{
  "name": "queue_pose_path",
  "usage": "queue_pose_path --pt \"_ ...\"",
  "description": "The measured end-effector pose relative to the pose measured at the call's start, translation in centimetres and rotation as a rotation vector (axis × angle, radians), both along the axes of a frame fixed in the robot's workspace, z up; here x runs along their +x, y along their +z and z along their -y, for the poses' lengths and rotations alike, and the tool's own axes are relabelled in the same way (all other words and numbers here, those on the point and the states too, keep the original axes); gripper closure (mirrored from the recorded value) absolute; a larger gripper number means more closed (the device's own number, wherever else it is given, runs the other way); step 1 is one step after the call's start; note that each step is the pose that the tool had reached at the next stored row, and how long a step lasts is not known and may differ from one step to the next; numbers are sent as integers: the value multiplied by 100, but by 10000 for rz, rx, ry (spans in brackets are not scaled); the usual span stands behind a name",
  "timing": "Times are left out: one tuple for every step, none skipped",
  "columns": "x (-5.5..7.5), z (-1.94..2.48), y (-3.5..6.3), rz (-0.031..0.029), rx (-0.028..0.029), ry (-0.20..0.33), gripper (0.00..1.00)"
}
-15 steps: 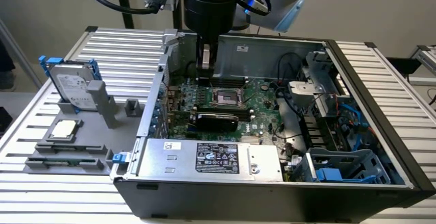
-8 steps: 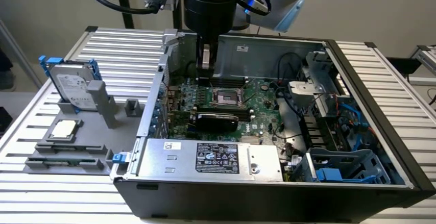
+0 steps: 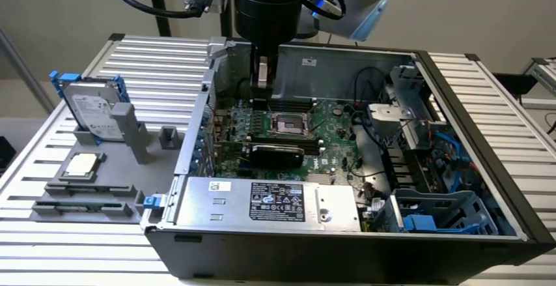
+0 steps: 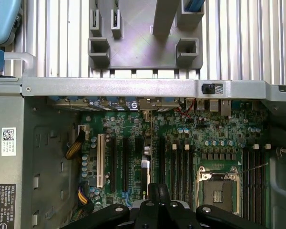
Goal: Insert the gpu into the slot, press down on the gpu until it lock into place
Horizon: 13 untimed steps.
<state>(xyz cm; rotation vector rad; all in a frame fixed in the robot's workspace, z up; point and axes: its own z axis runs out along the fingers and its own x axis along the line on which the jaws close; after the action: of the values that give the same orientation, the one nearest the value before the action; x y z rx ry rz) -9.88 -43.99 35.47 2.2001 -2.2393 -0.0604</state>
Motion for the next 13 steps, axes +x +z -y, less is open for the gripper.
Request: queue_pose_path --pt "0 0 0 0 0 0 89" --pt "0 0 0 0 0 0 89" --pt "0 0 0 0 0 0 89" --pt "0 0 0 0 0 0 89" --pt "0 0 0 0 0 0 89" --pt "0 0 0 0 0 0 89" --pt "0 0 0 0 0 0 89" --pt "0 0 0 0 0 0 89" --pt "0 0 0 0 0 0 89" --pt "0 0 0 0 0 0 89" --pt "0 0 0 0 0 0 89" --pt "0 0 0 0 0 0 89" --pt "0 0 0 0 0 0 89"
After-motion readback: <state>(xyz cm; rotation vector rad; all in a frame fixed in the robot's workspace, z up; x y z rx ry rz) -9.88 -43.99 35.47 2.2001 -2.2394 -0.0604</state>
